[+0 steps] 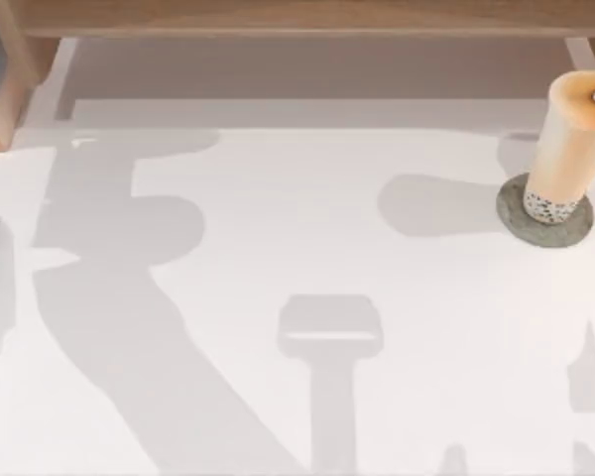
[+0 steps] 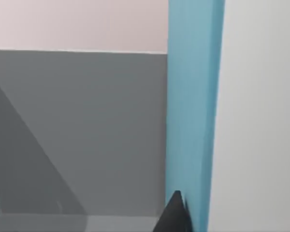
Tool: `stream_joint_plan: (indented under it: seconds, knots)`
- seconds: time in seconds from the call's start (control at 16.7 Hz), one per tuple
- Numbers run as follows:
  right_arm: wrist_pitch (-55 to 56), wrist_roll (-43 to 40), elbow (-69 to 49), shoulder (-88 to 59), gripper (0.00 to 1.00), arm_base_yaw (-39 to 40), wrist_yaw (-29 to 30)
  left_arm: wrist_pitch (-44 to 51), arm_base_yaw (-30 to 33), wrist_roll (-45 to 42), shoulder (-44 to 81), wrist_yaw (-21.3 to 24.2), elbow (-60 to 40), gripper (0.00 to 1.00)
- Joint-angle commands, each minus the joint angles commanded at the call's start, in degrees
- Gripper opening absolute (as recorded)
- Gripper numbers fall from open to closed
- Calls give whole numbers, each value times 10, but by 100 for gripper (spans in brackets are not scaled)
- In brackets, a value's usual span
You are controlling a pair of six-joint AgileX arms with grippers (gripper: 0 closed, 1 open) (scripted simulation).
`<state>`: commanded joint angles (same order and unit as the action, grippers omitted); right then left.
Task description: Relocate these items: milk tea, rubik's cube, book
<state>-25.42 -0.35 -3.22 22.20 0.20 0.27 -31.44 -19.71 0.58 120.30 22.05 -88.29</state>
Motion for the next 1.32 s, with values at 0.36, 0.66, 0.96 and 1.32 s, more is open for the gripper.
stream_joint_plan:
  seconds: [0.36,0.66,0.96,1.32]
  knots:
    - [0,0,0,0,100,0,0,0,-2,-1,-1,0,0,0]
    - [0,0,0,0,100,0,0,10,-6,-1,-27,4,16,0]
    - [0,0,0,0,100,0,0,9,-4,-8,-28,5,17,0]
    - [0,0,0,0,100,0,0,6,-30,-160,-106,39,86,0]
